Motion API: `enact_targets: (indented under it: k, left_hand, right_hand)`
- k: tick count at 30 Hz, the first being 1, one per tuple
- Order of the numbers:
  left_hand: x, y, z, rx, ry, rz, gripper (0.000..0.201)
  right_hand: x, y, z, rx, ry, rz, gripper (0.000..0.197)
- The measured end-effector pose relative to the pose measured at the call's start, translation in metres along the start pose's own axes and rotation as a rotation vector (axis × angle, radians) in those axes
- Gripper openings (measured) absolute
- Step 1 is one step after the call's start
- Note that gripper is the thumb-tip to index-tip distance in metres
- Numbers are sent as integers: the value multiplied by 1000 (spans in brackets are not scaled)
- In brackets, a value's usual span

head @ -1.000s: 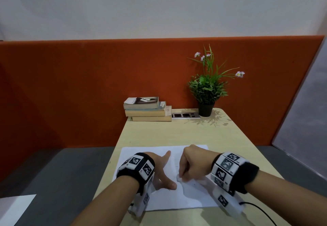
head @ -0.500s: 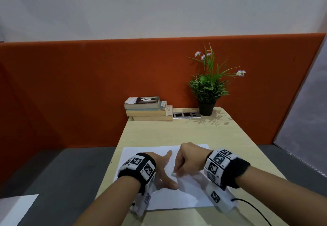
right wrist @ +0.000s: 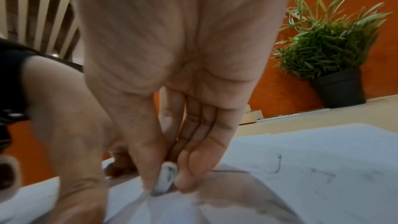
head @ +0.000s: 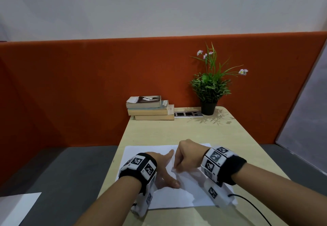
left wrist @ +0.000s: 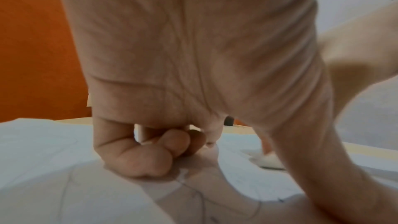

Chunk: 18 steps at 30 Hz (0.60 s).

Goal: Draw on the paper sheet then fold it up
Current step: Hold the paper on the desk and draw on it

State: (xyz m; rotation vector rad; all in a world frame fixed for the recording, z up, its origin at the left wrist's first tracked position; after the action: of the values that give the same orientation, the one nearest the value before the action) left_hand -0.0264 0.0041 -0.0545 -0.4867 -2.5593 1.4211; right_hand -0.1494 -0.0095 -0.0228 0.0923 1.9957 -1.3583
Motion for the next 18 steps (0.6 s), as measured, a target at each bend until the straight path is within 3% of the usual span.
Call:
enact_targets:
  k: [3,11,18]
  left_hand:
    - [-2,1,2,20,-20,18,129]
    - [3,-4,0,3,29,-21,108]
    - [-5,4,5,15,-25,-19,138]
  right_hand:
    - [-3,4,-12,-67,-21,-12,13]
    - [-11,-11,9,123,27,-86,14]
    - [-3,5,-17,-81,14,-14,14]
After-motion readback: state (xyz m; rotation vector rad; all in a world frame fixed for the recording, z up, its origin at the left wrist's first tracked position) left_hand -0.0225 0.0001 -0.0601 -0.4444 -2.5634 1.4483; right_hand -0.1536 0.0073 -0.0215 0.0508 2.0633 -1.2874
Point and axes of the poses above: each hand's wrist, its own z-axis towards the middle knuckle, its own y-axis out of the palm, x = y × z, the point moved 6 cm from there along z, towards the middle knuckle, and after that the axes turned 9 degrees about z, right-handed, at the moved point
